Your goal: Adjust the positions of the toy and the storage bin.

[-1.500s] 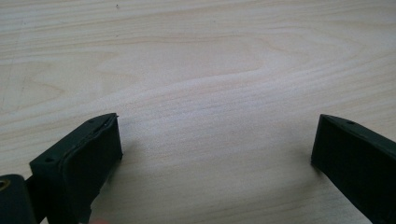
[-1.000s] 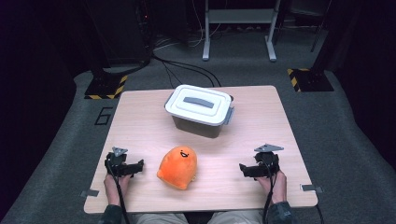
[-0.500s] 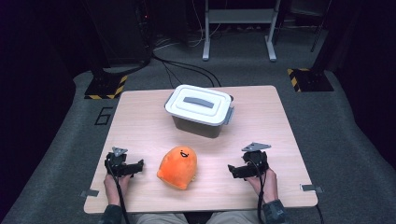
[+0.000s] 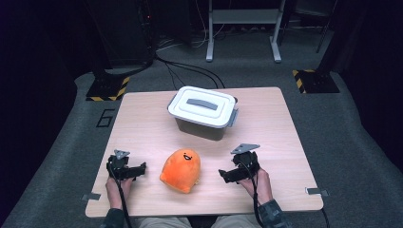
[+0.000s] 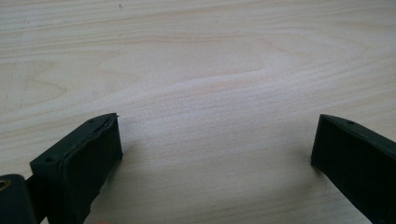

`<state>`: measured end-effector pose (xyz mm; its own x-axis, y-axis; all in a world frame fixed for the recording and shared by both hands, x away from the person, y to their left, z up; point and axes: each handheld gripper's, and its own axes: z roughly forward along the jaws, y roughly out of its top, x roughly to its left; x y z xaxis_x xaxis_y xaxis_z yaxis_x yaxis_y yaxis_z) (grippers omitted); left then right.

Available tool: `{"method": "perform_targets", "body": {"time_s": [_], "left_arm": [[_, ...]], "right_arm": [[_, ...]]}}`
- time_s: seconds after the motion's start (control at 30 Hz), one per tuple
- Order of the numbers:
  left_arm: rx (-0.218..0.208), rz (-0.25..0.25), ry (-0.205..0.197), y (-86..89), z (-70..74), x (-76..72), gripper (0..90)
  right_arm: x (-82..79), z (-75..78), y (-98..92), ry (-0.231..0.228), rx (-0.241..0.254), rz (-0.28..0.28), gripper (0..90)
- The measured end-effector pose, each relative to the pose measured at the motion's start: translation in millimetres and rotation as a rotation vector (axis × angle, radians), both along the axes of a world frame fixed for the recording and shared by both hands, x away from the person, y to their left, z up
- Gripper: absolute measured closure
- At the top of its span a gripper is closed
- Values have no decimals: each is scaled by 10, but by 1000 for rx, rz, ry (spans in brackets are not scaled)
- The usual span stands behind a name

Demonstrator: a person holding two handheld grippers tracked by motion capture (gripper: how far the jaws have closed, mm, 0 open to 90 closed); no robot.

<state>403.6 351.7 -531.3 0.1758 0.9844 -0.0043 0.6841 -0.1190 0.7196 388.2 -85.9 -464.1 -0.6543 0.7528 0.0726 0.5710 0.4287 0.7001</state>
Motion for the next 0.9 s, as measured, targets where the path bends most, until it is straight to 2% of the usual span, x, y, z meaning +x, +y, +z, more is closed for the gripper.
{"method": "perform_targets", "body": {"time_s": [0.3,0.5,0.77,0.9], "left_arm": [[0,0,0,0,0,0,14],[1,7,-6,0,-2,1,15],[1,8,-6,0,-2,0,15],[1,9,-6,1,-2,1,15]], "right_arm": [[16,99,235,-10,-4,65,18],[18,133,399,0,-5,106,12],[29,184,641,0,17,185,0],[35,192,759,1,20,206,0]]}}
